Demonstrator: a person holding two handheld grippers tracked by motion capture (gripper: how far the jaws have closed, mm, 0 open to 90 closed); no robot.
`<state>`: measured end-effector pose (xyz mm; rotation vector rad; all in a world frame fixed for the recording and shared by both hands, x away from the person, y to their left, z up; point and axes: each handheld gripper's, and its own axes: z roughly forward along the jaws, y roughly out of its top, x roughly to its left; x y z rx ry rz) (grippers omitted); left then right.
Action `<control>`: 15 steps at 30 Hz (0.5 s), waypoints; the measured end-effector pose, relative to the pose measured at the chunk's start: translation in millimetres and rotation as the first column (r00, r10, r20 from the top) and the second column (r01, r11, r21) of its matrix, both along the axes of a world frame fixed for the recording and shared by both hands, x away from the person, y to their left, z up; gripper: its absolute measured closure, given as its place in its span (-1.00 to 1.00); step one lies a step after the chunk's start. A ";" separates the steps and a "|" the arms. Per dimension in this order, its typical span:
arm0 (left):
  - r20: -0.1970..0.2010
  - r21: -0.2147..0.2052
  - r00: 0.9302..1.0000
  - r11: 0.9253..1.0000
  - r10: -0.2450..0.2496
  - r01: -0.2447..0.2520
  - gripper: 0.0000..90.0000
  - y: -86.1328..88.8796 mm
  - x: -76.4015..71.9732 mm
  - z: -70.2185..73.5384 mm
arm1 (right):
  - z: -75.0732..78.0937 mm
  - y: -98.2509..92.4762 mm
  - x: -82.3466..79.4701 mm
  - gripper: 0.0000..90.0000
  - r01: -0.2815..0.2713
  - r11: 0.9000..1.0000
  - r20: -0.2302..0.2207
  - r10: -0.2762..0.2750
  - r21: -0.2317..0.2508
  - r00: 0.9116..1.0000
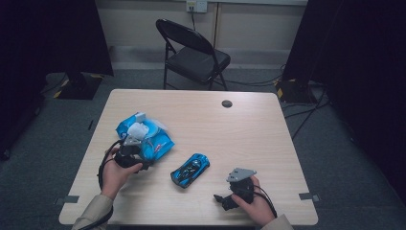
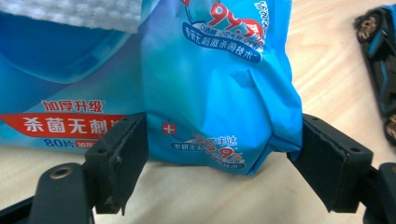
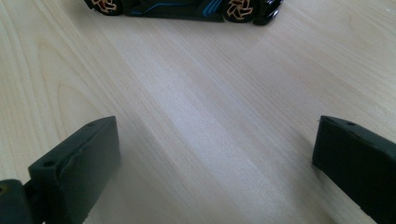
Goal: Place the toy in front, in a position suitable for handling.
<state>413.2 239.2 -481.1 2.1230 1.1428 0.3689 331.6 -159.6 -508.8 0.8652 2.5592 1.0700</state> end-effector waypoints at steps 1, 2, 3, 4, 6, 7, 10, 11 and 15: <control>-0.004 -0.003 1.000 1.000 0.005 -0.005 -0.54 -0.6 1.8 0.2 | 0.0 0.0 -0.1 -0.99 0.001 1.000 -0.001 -0.001 0.000 1.000; -0.005 -0.002 1.000 1.000 0.007 -0.007 -0.54 -1.0 4.7 0.2 | 0.0 0.0 0.0 -0.99 0.000 1.000 0.000 0.000 0.000 1.000; -0.004 0.004 1.000 1.000 0.004 -0.004 -0.54 -1.5 7.7 0.5 | 0.1 -0.1 0.0 -0.99 0.000 1.000 0.000 0.000 -0.001 1.000; -0.005 0.008 1.000 1.000 0.006 -0.006 -0.54 -2.1 11.3 0.8 | 0.1 0.0 -0.1 -0.99 0.001 1.000 -0.001 -0.001 0.000 1.000; -0.006 0.010 1.000 1.000 0.008 -0.008 -0.54 -3.3 15.2 0.7 | 0.1 -0.1 -0.1 -0.99 0.000 1.000 -0.001 0.000 -0.001 1.000; -0.006 0.006 1.000 1.000 0.015 -0.015 -0.54 -4.5 17.5 0.3 | 0.0 0.0 0.0 -0.99 0.001 1.000 -0.001 -0.001 0.000 1.000; 0.004 0.021 1.000 1.000 0.014 -0.014 -0.54 -6.8 24.1 -0.2 | 0.0 0.0 0.0 -0.99 -0.001 1.000 0.000 0.001 0.000 1.000; 0.003 0.027 1.000 1.000 0.015 -0.015 -0.54 -8.5 28.7 -0.4 | 0.1 -0.1 0.1 -0.99 -0.001 1.000 -0.001 0.001 -0.001 1.000; 0.006 0.033 1.000 0.999 0.015 -0.015 -0.54 -9.9 36.3 -0.5 | 0.2 -0.1 0.0 -0.99 0.000 1.000 -0.002 0.000 -0.002 1.000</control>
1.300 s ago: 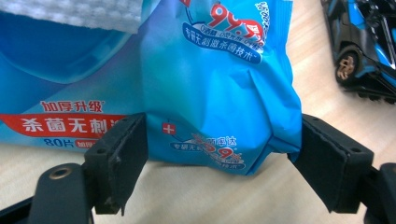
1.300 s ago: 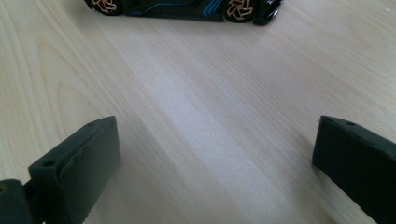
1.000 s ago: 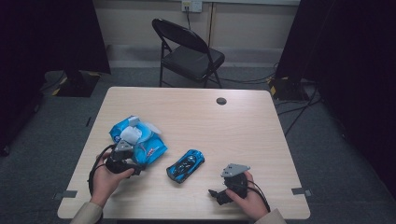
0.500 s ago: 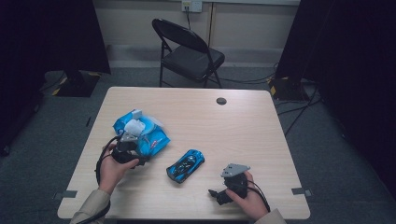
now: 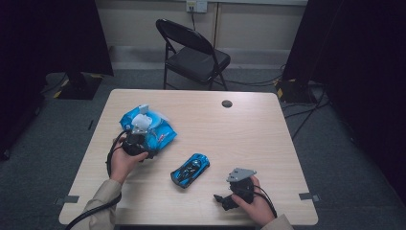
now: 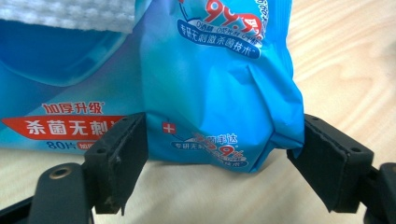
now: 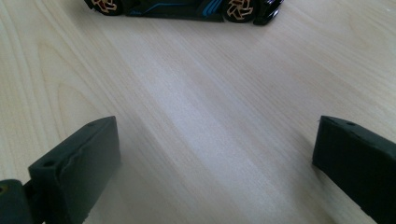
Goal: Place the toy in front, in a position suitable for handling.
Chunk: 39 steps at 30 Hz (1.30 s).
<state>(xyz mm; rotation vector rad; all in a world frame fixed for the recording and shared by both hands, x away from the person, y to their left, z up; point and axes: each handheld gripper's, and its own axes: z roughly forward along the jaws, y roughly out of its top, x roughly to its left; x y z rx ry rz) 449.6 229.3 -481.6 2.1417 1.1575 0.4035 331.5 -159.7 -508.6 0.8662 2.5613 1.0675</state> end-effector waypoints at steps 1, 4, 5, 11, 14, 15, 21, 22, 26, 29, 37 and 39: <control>0.001 0.006 1.000 1.000 0.002 -0.002 -0.54 -0.5 2.3 0.2 | 0.0 0.0 0.0 -0.99 0.000 1.000 0.000 0.000 0.000 1.000; 0.002 0.014 1.000 1.000 0.005 -0.005 -0.55 -2.6 8.2 0.1 | -0.1 0.0 0.1 -0.99 0.000 1.000 0.001 0.000 0.001 1.000; 0.005 0.010 1.000 1.000 0.009 -0.009 -0.55 -3.4 9.5 -0.4 | 0.0 0.0 0.0 -0.99 0.000 1.000 0.000 0.000 0.000 1.000; -0.006 0.006 1.000 1.000 0.014 -0.014 -0.60 -5.2 11.8 -0.1 | -0.1 0.0 0.1 -0.99 -0.001 1.000 0.001 0.001 0.001 1.000; -0.010 -0.011 1.000 1.000 0.018 -0.018 -0.65 -5.0 9.4 -1.7 | 0.0 0.0 0.2 -0.99 -0.002 1.000 0.001 0.002 0.000 1.000; -0.010 -0.011 1.000 1.000 0.018 -0.018 -0.65 -5.0 9.4 -1.7 | 0.0 0.0 0.2 -0.99 -0.002 1.000 0.001 0.002 0.000 1.000; 0.014 -0.027 1.000 1.000 0.005 -0.005 -0.63 -3.7 2.7 5.2 | -0.1 0.0 0.1 -0.99 -0.002 1.000 0.000 0.002 0.000 1.000; 0.018 -0.028 1.000 1.000 0.007 -0.006 -0.63 -2.9 2.4 7.9 | 0.0 0.0 0.1 -0.99 -0.002 1.000 0.000 0.002 0.000 1.000; 0.021 -0.022 1.000 1.000 0.011 -0.010 -0.60 1.8 4.8 21.8 | -0.1 0.1 0.0 -0.99 0.000 1.000 0.000 0.000 0.001 1.000; 0.028 -0.024 0.999 0.999 0.040 -0.039 -0.59 6.8 8.6 30.4 | 0.0 0.0 0.1 -0.99 0.000 1.000 -0.001 0.000 0.000 1.000; 0.010 0.006 0.999 0.999 0.053 -0.053 -0.48 15.4 19.9 41.0 | 0.0 0.0 0.1 -0.99 -0.002 1.000 0.000 0.002 0.001 1.000; 0.010 0.010 0.999 0.999 0.052 -0.052 -0.48 17.1 23.3 45.2 | -0.1 0.0 0.1 -0.99 -0.002 1.000 0.000 0.002 0.001 1.000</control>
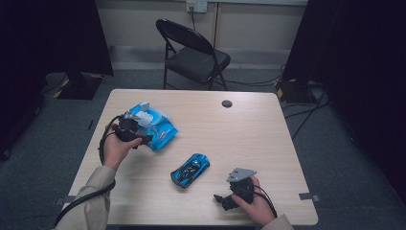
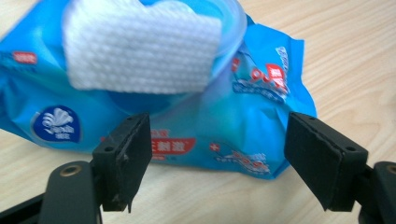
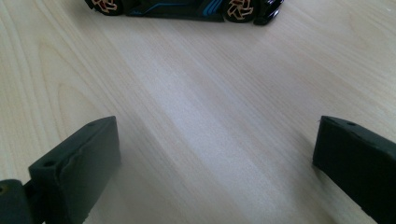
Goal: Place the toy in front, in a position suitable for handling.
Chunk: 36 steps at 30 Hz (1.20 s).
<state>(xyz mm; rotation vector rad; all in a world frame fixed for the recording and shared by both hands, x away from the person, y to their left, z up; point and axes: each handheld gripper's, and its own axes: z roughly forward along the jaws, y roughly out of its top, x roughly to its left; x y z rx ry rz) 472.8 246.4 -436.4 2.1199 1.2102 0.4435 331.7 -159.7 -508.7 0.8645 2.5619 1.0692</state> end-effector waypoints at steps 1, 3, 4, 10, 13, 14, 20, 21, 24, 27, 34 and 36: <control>0.000 -0.004 1.000 1.000 0.007 -0.007 -0.47 0.2 1.0 2.0 | 0.0 0.0 0.0 -0.99 -0.001 1.000 0.000 0.001 0.000 1.000; 0.005 -0.003 1.000 1.000 0.013 -0.013 -0.48 1.1 3.9 6.7 | 0.0 0.0 0.0 -0.99 0.000 1.000 0.000 0.000 0.000 1.000; 0.005 -0.004 1.000 1.000 0.012 -0.012 -0.48 1.4 5.1 7.9 | 0.0 0.0 -0.1 -1.00 0.001 1.000 -0.001 -0.001 0.000 1.000; -0.010 -0.005 0.999 0.999 0.034 -0.034 -0.41 2.7 12.5 15.2 | 0.0 0.0 0.0 -0.99 -0.001 1.000 0.000 0.001 0.000 1.000; -0.017 -0.007 0.999 0.999 0.046 -0.046 -0.40 2.5 15.5 18.4 | 0.0 0.0 -0.1 -0.99 0.000 1.000 -0.001 0.000 0.000 1.000; -0.017 0.000 0.999 0.999 0.052 -0.052 -0.40 2.1 16.1 19.5 | 0.0 0.0 -0.1 -0.99 0.000 1.000 -0.001 0.000 0.000 1.000; -0.035 -0.003 0.997 0.998 0.069 -0.069 -0.44 0.7 20.3 24.1 | 0.0 0.1 0.0 -1.00 0.000 1.000 0.000 0.000 0.001 1.000; -0.038 -0.011 0.996 0.997 0.076 -0.077 -0.44 0.7 21.0 24.6 | 0.0 0.1 0.0 -1.00 0.000 1.000 -0.001 0.000 0.001 1.000; -0.040 -0.020 0.995 0.996 0.091 -0.092 -0.37 2.2 22.5 27.4 | 0.0 0.1 -0.1 -1.00 0.001 1.000 -0.002 -0.001 0.001 1.000; -0.048 -0.013 0.995 0.996 0.091 -0.092 -0.28 2.9 23.6 28.5 | 0.0 0.1 0.0 -1.00 0.000 1.000 -0.001 0.000 0.001 1.000; -0.041 -0.007 0.995 0.996 0.088 -0.088 -0.04 4.9 24.1 31.5 | 0.1 0.1 -0.1 -1.00 0.002 1.000 -0.002 -0.002 0.001 1.000; -0.049 0.005 0.996 0.997 0.080 -0.080 0.01 5.1 24.5 32.0 | 0.0 0.1 0.0 -1.00 0.001 1.000 -0.002 -0.001 0.002 1.000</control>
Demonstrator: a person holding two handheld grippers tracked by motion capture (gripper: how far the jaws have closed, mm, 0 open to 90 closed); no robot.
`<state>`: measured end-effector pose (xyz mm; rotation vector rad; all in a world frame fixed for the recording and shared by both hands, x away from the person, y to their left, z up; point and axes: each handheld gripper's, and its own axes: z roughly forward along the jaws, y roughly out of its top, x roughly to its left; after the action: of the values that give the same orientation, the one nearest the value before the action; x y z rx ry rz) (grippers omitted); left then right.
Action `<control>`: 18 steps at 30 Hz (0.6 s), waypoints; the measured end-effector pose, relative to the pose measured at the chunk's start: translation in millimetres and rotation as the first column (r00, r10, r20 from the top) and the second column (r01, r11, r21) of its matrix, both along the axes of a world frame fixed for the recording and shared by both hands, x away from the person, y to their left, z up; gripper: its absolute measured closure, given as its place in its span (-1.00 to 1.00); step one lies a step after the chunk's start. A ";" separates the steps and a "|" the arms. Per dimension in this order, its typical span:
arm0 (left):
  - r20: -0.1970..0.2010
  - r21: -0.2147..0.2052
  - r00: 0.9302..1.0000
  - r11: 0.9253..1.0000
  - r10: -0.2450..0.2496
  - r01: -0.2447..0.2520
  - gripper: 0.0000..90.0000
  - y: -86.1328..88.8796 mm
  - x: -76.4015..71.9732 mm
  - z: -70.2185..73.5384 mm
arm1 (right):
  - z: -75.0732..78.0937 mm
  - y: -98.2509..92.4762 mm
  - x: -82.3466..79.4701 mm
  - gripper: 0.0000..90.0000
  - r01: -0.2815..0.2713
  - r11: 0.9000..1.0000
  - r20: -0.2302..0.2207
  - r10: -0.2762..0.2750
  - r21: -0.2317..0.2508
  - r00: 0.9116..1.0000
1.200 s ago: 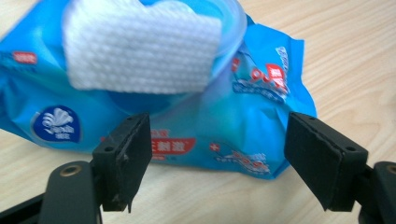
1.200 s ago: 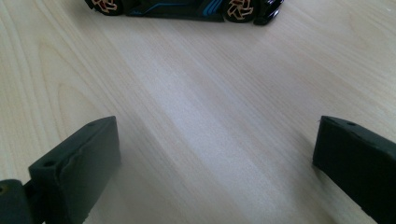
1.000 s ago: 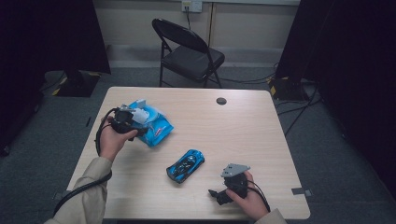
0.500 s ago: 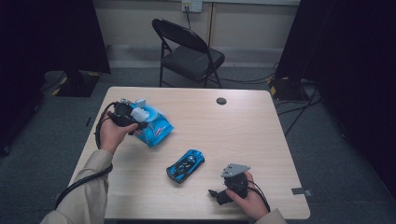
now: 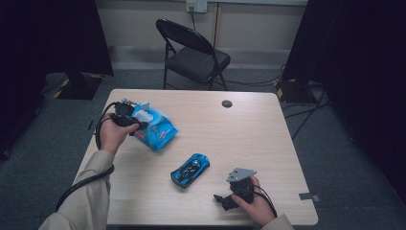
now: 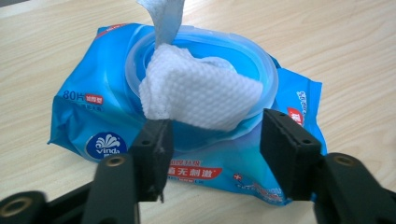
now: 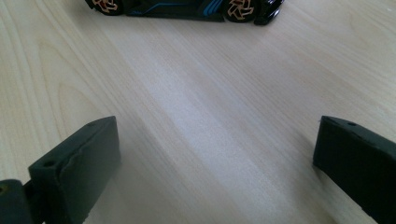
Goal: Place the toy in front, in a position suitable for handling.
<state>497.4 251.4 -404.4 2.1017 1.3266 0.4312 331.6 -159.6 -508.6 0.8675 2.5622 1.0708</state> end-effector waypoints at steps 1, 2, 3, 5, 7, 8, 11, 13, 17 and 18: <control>-0.008 -0.001 1.000 1.000 -0.004 0.004 0.08 0.1 0.2 0.2 | 0.0 0.1 0.0 -1.00 0.001 1.000 0.000 -0.001 0.001 1.000; -0.011 0.008 1.000 1.000 -0.004 0.005 0.08 0.4 0.3 0.6 | 0.0 0.1 0.0 -1.00 0.001 1.000 0.000 -0.001 0.001 1.000; -0.016 0.014 1.000 1.000 0.000 0.000 0.08 0.2 0.6 0.8 | 0.0 0.1 -0.1 -1.00 0.002 1.000 -0.001 -0.002 0.000 1.000; -0.008 0.003 1.000 1.000 0.001 -0.001 0.13 0.8 1.4 0.8 | 0.0 0.1 -0.1 -1.00 0.002 1.000 -0.001 -0.002 0.000 1.000; -0.009 -0.002 1.000 1.000 0.002 -0.002 0.16 0.7 1.5 0.6 | 0.0 0.0 -0.1 -1.00 0.001 1.000 -0.001 -0.001 0.000 1.000; -0.002 0.002 1.000 1.000 0.005 -0.005 0.14 0.5 1.8 0.4 | 0.0 0.0 0.0 -1.00 0.001 1.000 0.000 -0.001 0.000 1.000; -0.024 -0.014 0.999 1.000 0.022 -0.022 0.18 0.2 3.5 -0.3 | 0.0 0.0 0.0 -1.00 0.001 1.000 0.000 -0.001 0.001 1.000; -0.024 -0.010 0.999 1.000 0.023 -0.023 0.22 -0.2 4.6 -0.1 | 0.0 0.0 0.0 -1.00 0.001 1.000 0.000 -0.001 0.001 1.000; -0.018 -0.024 1.000 1.000 0.010 -0.010 0.26 -1.9 6.0 1.8 | 0.0 -0.2 0.2 -1.00 -0.003 1.000 0.000 0.003 0.001 1.000; -0.023 -0.036 1.000 0.999 0.010 -0.011 0.28 -2.6 6.1 2.1 | 0.0 -0.2 0.2 -1.00 -0.003 1.000 0.000 0.003 0.001 1.000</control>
<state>503.5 248.9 -402.3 2.0765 1.3491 0.3865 331.8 -159.8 -508.7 0.8646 2.5638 1.0726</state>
